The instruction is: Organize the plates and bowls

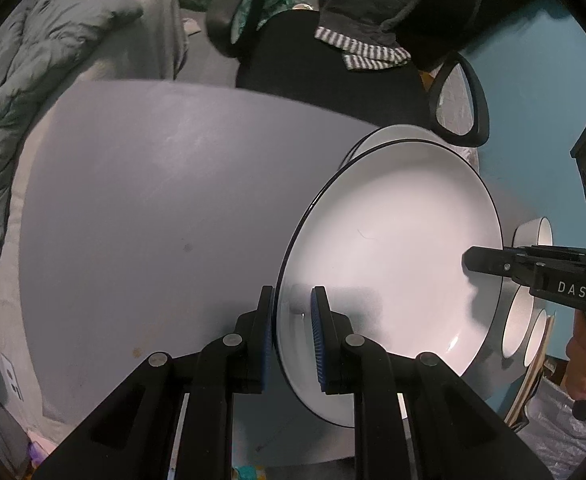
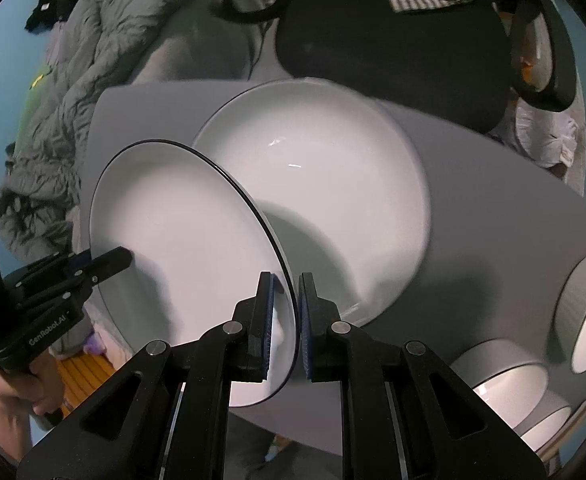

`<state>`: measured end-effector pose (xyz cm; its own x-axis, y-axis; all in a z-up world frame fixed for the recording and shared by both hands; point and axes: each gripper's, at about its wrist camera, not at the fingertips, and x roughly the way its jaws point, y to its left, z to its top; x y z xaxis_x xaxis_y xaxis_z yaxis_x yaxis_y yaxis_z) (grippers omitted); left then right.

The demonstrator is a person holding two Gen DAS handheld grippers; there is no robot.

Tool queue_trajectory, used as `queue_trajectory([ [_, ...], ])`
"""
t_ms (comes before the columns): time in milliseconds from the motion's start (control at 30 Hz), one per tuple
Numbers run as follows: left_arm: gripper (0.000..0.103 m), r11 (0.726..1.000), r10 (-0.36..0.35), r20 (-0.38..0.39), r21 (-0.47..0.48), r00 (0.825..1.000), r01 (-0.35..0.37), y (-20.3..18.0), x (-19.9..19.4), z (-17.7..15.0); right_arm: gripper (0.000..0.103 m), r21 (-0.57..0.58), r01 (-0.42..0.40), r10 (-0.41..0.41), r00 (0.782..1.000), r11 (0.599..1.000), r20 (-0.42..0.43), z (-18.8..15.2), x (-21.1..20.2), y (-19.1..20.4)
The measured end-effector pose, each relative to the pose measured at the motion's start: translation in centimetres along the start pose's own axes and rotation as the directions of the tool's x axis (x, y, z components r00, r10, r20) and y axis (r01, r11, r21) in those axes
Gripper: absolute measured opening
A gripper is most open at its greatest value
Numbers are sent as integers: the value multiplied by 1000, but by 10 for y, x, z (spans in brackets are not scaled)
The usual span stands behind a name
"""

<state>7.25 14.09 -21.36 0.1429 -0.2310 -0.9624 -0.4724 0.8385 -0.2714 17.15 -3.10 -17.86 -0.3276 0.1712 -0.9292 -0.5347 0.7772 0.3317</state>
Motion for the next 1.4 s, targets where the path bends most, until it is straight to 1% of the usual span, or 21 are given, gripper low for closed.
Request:
queue_trajectory([
  [167, 16, 999, 17, -12, 31, 1000, -16, -17, 10, 16, 13, 24, -4, 4, 1000, 1000, -2, 15, 1, -20],
  [267, 16, 999, 22, -34, 34, 999, -20, -21, 19, 23, 14, 39, -16, 16, 1000, 999, -19, 22, 0, -39],
  [367, 17, 999, 34, -51, 45, 998, -31, -28, 27, 30, 14, 41, -8, 9, 999, 999, -32, 25, 3, -49],
  [667, 17, 997, 52, -71, 59, 996, -48, -35, 36, 36, 15, 57, -7, 9, 999, 998, -51, 32, 7, -61],
  [967, 18, 995, 63, -77, 79, 995, -57, -40, 37, 35, 16, 60, 9, -5, 997, 998, -77, 37, 10, -60],
  [1067, 23, 993, 76, -74, 101, 994, -68, -44, 38, 35, 25, 77, 2, 5, 996, 997, -92, 38, 11, -60],
  [1100, 26, 991, 80, -74, 108, 994, -72, -46, 39, 35, 27, 84, -3, 11, 995, 996, -96, 39, 10, -60],
  [1167, 28, 990, 87, -74, 118, 993, -78, -47, 39, 34, 32, 94, -6, 16, 994, 996, -107, 39, 10, -59],
  [1233, 31, 988, 98, -73, 128, 992, -88, -47, 39, 33, 36, 117, -12, 26, 993, 993, -117, 40, 10, -60],
  [1267, 34, 987, 102, -74, 131, 992, -92, -47, 38, 33, 37, 127, -16, 32, 992, 992, -124, 40, 9, -61],
  [1300, 39, 986, 108, -73, 135, 991, -97, -47, 37, 32, 40, 138, -19, 38, 990, 990, -135, 40, 9, -62],
  [1333, 41, 986, 109, -71, 136, 991, -99, -47, 37, 31, 41, 147, -22, 43, 989, 989, -143, 40, 10, -62],
  [1400, 42, 986, 111, -67, 136, 992, -101, -46, 34, 30, 44, 170, -29, 57, 985, 985, -161, 39, 10, -63],
])
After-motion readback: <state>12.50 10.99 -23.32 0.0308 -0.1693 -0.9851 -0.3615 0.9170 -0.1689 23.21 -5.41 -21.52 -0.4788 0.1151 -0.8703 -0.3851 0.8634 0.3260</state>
